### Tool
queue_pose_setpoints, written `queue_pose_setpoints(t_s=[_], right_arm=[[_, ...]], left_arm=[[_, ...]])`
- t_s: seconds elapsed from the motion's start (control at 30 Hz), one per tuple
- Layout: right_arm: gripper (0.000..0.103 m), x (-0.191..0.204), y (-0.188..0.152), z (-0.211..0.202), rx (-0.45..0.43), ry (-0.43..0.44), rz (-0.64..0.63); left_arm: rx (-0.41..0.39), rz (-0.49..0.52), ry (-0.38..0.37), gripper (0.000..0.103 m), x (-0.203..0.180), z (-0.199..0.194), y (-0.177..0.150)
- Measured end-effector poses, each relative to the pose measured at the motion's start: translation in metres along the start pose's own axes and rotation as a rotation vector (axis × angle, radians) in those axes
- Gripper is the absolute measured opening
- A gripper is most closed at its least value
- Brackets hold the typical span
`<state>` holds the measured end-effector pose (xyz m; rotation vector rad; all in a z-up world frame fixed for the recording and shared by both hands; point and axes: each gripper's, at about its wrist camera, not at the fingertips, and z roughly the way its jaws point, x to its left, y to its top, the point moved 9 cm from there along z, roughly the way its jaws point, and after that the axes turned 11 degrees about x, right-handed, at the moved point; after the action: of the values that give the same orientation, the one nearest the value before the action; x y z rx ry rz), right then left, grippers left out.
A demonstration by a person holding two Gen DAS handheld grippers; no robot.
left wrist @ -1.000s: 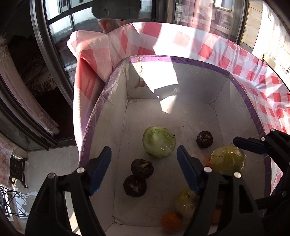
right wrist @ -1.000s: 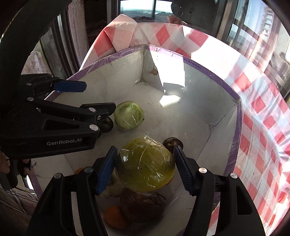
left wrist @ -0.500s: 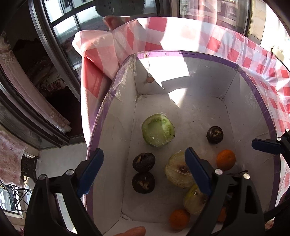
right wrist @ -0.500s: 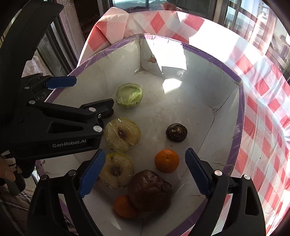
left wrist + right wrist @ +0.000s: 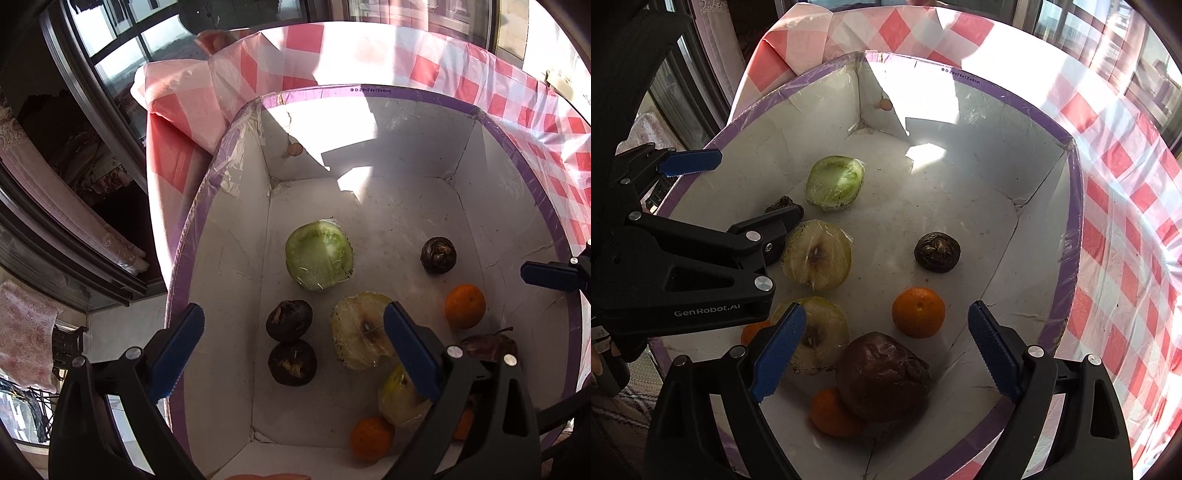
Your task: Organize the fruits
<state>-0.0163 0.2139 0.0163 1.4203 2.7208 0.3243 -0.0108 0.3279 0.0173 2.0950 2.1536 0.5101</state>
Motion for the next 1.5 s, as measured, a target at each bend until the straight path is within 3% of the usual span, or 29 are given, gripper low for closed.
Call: queue_pose_setpoints(t_s=[1.5], right_arm=[[0.086, 0.0013, -0.001, -0.0026, -0.01, -0.032, -0.012]], left_arm=[[0.015, 0.015, -0.029, 0.098, -0.0057, 0.0017, -0.0053]])
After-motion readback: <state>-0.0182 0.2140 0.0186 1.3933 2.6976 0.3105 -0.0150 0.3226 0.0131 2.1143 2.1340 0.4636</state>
